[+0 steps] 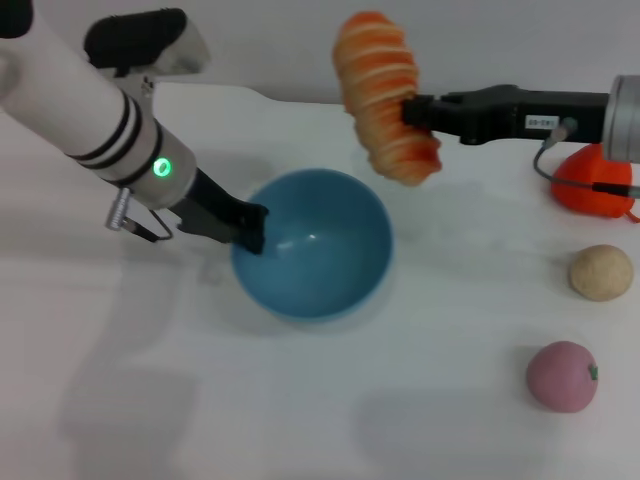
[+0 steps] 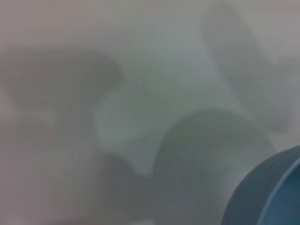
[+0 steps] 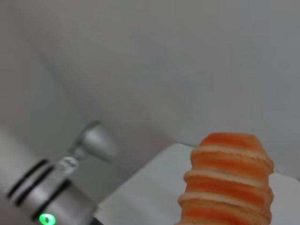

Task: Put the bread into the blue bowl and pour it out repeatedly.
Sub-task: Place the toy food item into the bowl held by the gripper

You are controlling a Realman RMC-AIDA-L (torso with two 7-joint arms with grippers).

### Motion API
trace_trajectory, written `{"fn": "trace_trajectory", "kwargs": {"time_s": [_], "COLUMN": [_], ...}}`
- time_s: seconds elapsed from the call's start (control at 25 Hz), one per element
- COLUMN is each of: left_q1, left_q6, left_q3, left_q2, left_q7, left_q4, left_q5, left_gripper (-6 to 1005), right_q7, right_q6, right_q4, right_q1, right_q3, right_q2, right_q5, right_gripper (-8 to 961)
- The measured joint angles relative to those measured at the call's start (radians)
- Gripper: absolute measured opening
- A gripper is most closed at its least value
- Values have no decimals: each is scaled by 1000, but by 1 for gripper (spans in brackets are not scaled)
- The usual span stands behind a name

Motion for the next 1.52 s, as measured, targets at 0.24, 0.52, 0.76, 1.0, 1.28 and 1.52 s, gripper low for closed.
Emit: {"fn": "trace_trajectory", "kwargs": {"time_s": [0.24, 0.52, 0.76, 1.0, 1.28, 1.52], "left_q1": [-31, -27, -25, -23, -17, -13], "left_q6": [10, 7, 0, -1, 14, 122], "left_q3": [34, 39, 39, 40, 40, 88], "left_q2": [-4, -2, -1, -1, -1, -4], "left_q7": [-1, -1, -2, -2, -1, 8], "left_q4": [64, 62, 62, 65, 65, 63], "left_q5": [-69, -143, -153, -154, -151, -157], "left_gripper": [-1, -1, -1, -1, 0, 0], "right_q7": [-48, -49, -69, -100, -106, -130], "right_q6": [11, 98, 111, 104, 87, 82], "right_q4": [3, 10, 10, -45, -130, -173], "right_q1": [3, -21, -36, -72, -138, -262], "right_q3": [-127, -273, -314, -316, -305, -177], "right_q2": [1, 3, 2, 5, 3, 2], "right_q5": [48, 45, 38, 44, 133, 328], "right_gripper": [93, 91, 87, 112, 407, 518]}}
